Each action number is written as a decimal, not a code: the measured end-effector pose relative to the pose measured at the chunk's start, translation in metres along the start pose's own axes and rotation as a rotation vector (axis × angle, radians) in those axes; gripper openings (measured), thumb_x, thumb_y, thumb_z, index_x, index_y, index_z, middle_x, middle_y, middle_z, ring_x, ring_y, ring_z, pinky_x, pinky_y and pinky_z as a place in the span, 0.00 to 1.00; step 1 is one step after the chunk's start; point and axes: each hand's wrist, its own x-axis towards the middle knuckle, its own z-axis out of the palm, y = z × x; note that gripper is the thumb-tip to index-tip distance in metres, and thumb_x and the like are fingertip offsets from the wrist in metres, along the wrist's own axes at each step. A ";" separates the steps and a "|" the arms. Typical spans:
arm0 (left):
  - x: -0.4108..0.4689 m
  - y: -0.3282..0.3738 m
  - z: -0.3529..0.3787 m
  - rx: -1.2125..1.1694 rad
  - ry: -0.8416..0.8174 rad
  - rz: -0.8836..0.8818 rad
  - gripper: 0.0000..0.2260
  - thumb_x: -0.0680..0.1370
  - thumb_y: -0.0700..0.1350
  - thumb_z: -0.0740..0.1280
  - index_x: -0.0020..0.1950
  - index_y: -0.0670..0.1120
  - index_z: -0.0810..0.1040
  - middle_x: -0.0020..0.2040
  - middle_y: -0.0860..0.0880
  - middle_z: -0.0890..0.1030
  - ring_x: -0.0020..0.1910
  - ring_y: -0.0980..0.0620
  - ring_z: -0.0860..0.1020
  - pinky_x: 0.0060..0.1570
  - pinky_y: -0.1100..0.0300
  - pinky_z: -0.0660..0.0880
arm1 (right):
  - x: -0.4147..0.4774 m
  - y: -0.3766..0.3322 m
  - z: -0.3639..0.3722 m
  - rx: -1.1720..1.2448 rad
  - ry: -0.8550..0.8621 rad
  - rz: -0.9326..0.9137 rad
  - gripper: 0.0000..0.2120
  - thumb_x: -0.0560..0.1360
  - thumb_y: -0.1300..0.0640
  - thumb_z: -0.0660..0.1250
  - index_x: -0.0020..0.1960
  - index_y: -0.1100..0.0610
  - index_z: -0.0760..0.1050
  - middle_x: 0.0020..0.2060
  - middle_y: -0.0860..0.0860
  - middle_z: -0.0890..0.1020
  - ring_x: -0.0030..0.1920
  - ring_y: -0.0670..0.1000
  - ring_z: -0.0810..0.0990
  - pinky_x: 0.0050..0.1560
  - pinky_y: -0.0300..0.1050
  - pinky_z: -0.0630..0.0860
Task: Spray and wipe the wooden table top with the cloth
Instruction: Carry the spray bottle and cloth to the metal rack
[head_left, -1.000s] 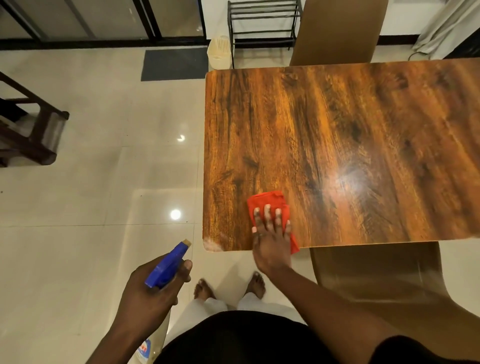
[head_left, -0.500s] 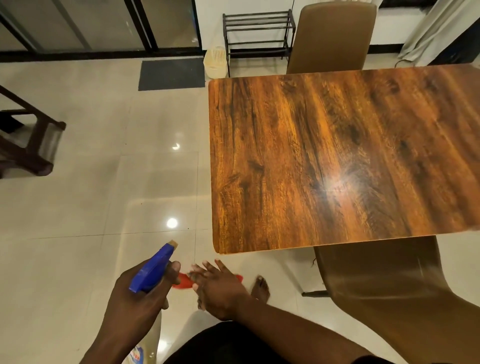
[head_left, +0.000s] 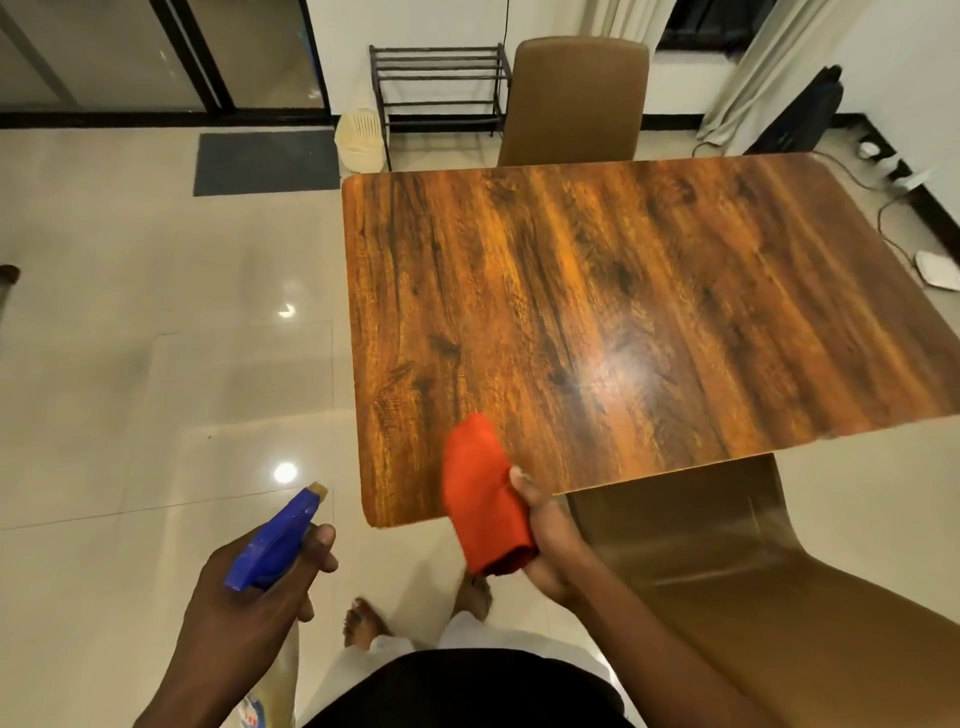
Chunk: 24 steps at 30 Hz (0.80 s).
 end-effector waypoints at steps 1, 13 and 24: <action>0.002 0.002 0.003 -0.003 -0.001 -0.004 0.06 0.79 0.49 0.72 0.42 0.54 0.86 0.36 0.47 0.88 0.27 0.44 0.82 0.42 0.52 0.79 | 0.000 -0.011 -0.009 0.056 0.014 -0.013 0.25 0.84 0.43 0.65 0.76 0.55 0.72 0.65 0.62 0.85 0.66 0.67 0.83 0.65 0.68 0.81; 0.043 0.027 -0.025 -0.209 0.114 0.050 0.21 0.68 0.67 0.71 0.48 0.51 0.80 0.36 0.48 0.86 0.39 0.43 0.85 0.45 0.53 0.78 | -0.010 -0.061 0.055 0.265 -0.061 -0.060 0.23 0.80 0.54 0.69 0.75 0.55 0.75 0.64 0.64 0.86 0.62 0.68 0.85 0.60 0.70 0.81; 0.146 0.020 -0.162 -0.250 0.134 0.132 0.19 0.74 0.64 0.74 0.49 0.48 0.80 0.37 0.43 0.84 0.35 0.51 0.84 0.43 0.52 0.77 | 0.025 -0.040 0.228 0.205 -0.079 -0.092 0.27 0.75 0.62 0.71 0.73 0.53 0.78 0.64 0.59 0.86 0.60 0.62 0.87 0.58 0.69 0.84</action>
